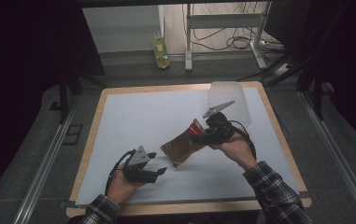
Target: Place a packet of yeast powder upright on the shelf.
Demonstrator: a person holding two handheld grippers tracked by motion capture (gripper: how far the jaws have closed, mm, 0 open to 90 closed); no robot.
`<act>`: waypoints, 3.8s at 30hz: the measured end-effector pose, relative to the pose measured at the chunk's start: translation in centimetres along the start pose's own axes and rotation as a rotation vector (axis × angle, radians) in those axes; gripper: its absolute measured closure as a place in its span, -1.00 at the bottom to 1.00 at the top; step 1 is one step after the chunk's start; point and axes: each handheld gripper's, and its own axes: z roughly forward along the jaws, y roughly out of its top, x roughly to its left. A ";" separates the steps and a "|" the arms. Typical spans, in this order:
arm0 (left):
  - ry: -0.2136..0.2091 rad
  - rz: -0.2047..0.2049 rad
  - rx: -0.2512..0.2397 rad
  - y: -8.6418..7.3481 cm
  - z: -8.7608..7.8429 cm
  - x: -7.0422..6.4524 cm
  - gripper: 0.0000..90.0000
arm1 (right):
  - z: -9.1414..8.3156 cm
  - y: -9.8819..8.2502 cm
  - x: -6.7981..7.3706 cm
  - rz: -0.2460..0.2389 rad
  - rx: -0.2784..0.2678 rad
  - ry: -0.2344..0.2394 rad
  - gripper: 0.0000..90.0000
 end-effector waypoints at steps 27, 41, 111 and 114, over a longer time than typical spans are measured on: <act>-0.015 -0.018 0.021 0.1 0.3 0.0 -0.88 | -4.2 2.1 -1.1 -0.228 0.011 -0.017 0.71; -0.013 0.013 0.048 0.0 0.7 -0.2 -0.89 | -7.0 3.4 -2.5 -0.299 0.030 -0.026 0.71; -0.075 0.048 0.053 -0.4 1.3 -0.1 -0.96 | -11.7 4.3 -16.7 -0.469 0.060 -0.164 0.71; -0.076 0.050 0.055 -0.4 1.3 -0.1 -0.96 | -11.7 4.2 -16.7 -0.476 0.052 -0.130 0.71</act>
